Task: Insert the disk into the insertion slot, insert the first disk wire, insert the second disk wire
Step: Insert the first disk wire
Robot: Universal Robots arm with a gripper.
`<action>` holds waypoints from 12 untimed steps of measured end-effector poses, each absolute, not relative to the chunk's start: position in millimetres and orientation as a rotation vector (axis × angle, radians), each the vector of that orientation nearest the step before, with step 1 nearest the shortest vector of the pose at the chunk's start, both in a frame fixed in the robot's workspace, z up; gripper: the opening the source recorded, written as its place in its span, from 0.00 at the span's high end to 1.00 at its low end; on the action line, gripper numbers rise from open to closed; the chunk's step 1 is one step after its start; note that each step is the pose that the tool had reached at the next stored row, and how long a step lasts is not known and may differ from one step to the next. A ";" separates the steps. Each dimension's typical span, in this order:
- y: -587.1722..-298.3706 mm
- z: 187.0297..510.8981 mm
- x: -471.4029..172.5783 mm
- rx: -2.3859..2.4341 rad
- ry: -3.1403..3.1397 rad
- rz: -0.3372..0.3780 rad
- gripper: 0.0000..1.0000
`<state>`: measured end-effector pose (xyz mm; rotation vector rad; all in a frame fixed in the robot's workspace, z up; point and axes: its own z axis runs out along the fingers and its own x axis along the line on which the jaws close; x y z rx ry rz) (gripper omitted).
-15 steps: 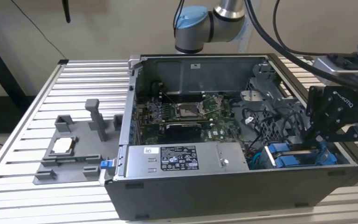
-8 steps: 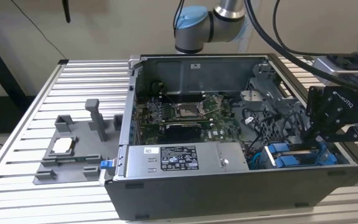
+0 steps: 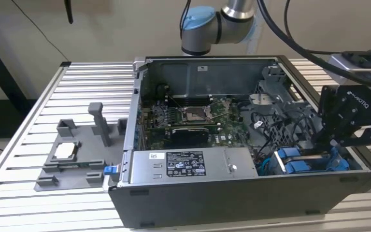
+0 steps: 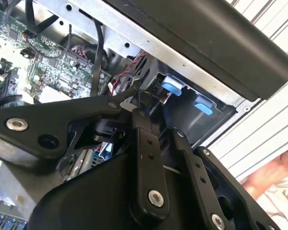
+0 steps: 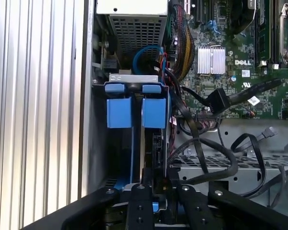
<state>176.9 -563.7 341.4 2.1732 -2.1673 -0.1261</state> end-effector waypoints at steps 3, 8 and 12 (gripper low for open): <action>-563.7 346.2 176.9 2.173 -2.167 -0.126 0.73; -563.6 353.8 177.0 2.174 -2.168 -0.125 0.73; -563.7 359.9 176.6 2.177 -2.171 -0.119 0.73</action>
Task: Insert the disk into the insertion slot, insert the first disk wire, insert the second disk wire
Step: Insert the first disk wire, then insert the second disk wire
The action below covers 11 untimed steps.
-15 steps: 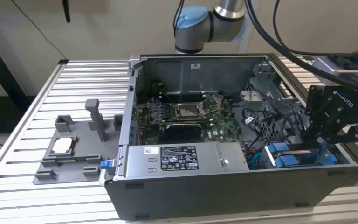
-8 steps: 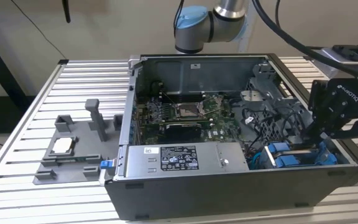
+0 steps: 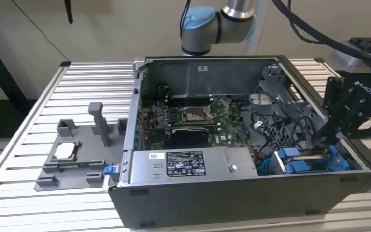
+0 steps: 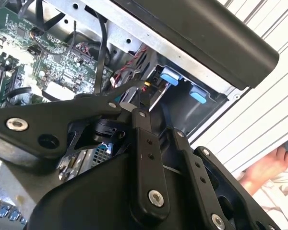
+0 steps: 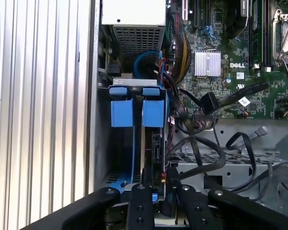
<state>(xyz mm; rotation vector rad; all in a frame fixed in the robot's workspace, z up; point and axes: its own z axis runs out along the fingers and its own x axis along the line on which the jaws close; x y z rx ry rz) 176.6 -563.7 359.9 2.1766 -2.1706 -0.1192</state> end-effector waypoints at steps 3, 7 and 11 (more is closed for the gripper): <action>-563.7 361.7 174.8 2.186 -2.180 -0.101 0.73; -563.7 362.4 169.7 2.209 -2.202 -0.055 0.73; -563.7 363.2 164.0 2.228 -2.220 -0.015 0.73</action>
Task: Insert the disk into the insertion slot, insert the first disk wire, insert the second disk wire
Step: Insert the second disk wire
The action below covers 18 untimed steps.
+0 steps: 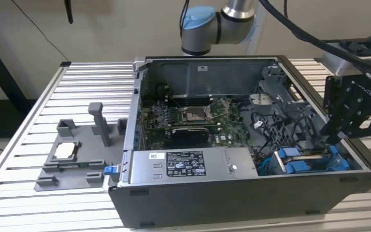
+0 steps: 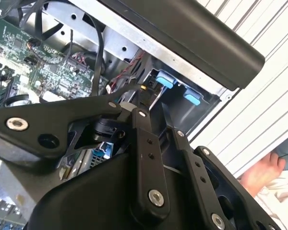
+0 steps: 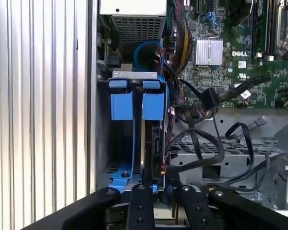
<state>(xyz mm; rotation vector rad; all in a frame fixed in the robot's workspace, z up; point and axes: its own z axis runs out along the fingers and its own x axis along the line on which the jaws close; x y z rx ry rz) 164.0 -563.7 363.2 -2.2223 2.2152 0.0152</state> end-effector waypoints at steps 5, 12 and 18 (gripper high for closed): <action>-563.4 364.8 160.0 -2.210 2.202 -0.014 0.73; -563.2 374.2 155.9 -2.198 2.191 -0.038 0.73; -563.0 390.0 153.5 -2.195 2.187 -0.045 0.73</action>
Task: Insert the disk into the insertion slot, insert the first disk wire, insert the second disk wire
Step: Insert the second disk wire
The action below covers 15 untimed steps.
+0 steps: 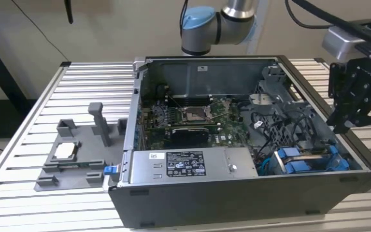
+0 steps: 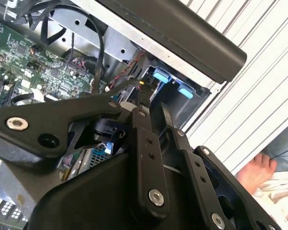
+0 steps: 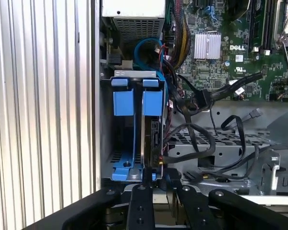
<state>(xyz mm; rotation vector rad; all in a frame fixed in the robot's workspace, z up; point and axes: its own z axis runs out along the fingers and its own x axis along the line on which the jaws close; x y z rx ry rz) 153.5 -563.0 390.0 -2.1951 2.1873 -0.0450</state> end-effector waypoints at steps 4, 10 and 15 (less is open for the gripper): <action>-562.8 401.1 151.1 -2.196 2.187 -0.045 0.73; -557.6 401.5 135.0 -2.189 2.180 -0.060 0.73; -550.2 400.2 118.0 -2.181 2.171 -0.078 0.73</action>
